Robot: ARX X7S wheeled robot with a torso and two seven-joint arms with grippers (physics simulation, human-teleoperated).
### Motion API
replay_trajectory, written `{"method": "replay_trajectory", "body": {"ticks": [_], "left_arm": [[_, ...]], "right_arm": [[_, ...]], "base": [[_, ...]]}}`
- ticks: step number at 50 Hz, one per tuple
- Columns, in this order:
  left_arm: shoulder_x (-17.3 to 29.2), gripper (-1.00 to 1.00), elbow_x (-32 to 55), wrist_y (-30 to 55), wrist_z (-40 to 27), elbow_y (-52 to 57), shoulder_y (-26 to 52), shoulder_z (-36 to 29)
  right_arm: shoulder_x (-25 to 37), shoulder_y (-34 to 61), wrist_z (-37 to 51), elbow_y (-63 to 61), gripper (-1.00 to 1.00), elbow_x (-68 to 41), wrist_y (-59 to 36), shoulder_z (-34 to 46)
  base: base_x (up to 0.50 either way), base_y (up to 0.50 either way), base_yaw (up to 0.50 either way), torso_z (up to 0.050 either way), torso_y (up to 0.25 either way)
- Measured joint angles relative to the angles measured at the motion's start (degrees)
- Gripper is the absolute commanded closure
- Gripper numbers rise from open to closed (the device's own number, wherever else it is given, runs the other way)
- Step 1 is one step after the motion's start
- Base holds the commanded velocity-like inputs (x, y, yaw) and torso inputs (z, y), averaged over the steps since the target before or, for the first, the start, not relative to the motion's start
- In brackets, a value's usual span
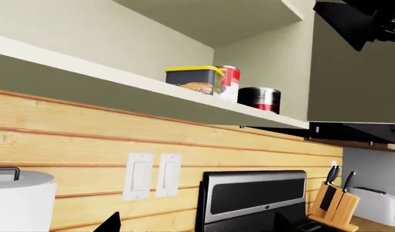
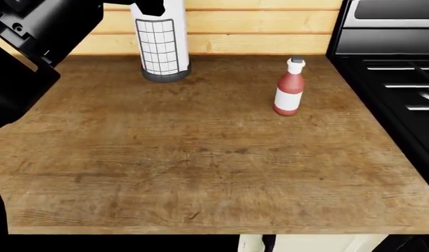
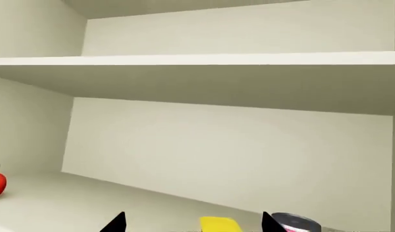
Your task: Pick the cans from the counter and place them in their designated side in the cabinet.
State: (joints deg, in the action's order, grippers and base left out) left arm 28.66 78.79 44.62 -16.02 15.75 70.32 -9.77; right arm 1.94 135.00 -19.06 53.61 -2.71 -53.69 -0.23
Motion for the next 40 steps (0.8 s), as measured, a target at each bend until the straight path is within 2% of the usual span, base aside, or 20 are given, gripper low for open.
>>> {"method": "replay_trajectory", "body": {"ticks": [40], "left_arm": [[0.2, -1.0, 0.6, -0.3, -0.3, 0.2, 0.4, -0.4]], "right_arm": [[0.0, 0.0, 0.0, 0.0, -1.0, 0.0, 0.0, 0.0]], "base": [[-0.15, -0.09, 0.0, 0.0, 0.0]]}}
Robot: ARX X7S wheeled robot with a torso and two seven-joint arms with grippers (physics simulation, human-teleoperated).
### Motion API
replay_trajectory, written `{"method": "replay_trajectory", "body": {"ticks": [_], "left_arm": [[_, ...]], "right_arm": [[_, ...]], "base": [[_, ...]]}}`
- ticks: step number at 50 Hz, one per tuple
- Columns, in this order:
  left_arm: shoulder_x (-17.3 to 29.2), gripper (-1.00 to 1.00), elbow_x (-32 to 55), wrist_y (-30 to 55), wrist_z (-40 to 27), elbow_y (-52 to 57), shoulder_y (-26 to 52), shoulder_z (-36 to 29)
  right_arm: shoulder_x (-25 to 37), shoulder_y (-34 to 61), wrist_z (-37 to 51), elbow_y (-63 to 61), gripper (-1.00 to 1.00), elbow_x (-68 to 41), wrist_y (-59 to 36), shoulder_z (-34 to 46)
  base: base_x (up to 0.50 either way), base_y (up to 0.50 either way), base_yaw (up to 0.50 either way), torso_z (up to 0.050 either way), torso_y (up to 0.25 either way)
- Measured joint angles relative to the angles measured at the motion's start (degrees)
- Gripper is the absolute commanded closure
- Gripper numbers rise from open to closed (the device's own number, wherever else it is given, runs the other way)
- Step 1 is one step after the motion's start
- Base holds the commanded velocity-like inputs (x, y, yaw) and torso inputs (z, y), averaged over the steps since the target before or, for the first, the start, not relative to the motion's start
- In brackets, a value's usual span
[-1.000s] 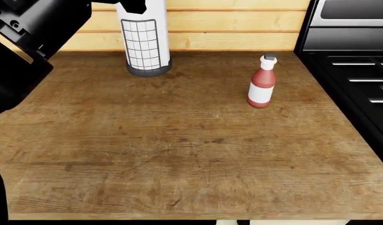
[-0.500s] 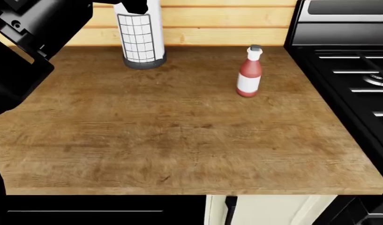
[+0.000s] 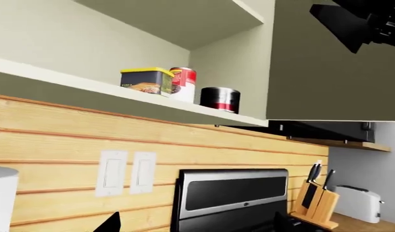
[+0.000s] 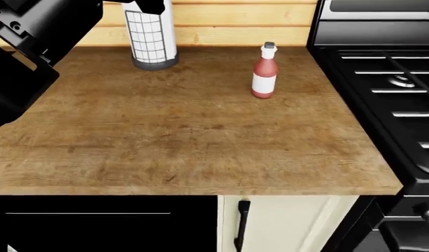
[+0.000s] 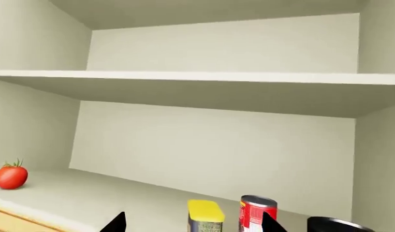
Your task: Pick the cans from the counter and place them in their designated side in the cabinet.
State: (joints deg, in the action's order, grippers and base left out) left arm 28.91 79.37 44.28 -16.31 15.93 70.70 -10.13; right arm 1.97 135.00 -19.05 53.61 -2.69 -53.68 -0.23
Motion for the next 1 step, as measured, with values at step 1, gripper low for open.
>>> {"method": "replay_trajectory", "body": {"ticks": [1], "left_arm": [[0.0, -1.0, 0.0, 0.0, 0.0, 0.0, 0.0, 0.0]], "right_arm": [[0.0, 0.0, 0.0, 0.0, -1.0, 0.0, 0.0, 0.0]], "base": [[-0.14, -0.09, 0.0, 0.0, 0.0]]}}
